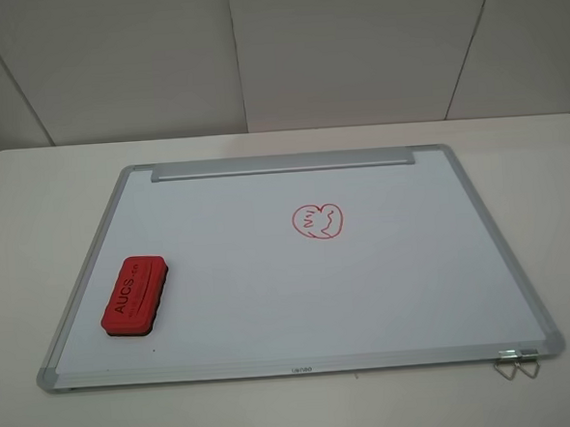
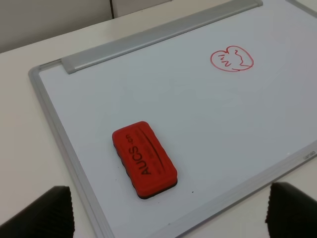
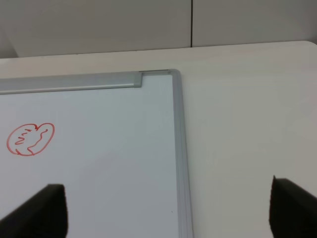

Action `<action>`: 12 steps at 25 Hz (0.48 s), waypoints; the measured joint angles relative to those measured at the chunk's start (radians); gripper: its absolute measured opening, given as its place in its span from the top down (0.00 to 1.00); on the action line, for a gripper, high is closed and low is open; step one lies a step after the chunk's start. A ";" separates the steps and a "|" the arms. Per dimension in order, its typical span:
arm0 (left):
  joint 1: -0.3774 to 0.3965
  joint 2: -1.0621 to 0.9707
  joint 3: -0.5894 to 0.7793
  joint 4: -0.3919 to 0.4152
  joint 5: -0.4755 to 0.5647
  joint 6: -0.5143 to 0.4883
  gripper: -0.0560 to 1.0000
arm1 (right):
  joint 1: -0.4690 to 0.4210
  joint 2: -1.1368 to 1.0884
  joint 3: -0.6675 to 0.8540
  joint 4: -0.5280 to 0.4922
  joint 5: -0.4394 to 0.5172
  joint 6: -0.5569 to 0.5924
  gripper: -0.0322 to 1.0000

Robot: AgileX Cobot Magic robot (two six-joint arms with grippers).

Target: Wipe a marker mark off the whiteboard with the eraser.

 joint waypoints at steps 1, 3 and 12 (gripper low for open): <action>0.000 0.000 0.000 0.000 0.000 0.000 0.21 | 0.000 0.000 0.000 0.000 0.000 0.000 0.27; 0.000 0.000 0.000 0.000 0.000 0.000 0.21 | 0.000 0.000 0.000 0.000 0.000 0.000 0.27; 0.223 0.000 0.000 0.000 0.000 0.000 0.21 | 0.000 0.000 0.000 0.000 0.000 0.000 0.27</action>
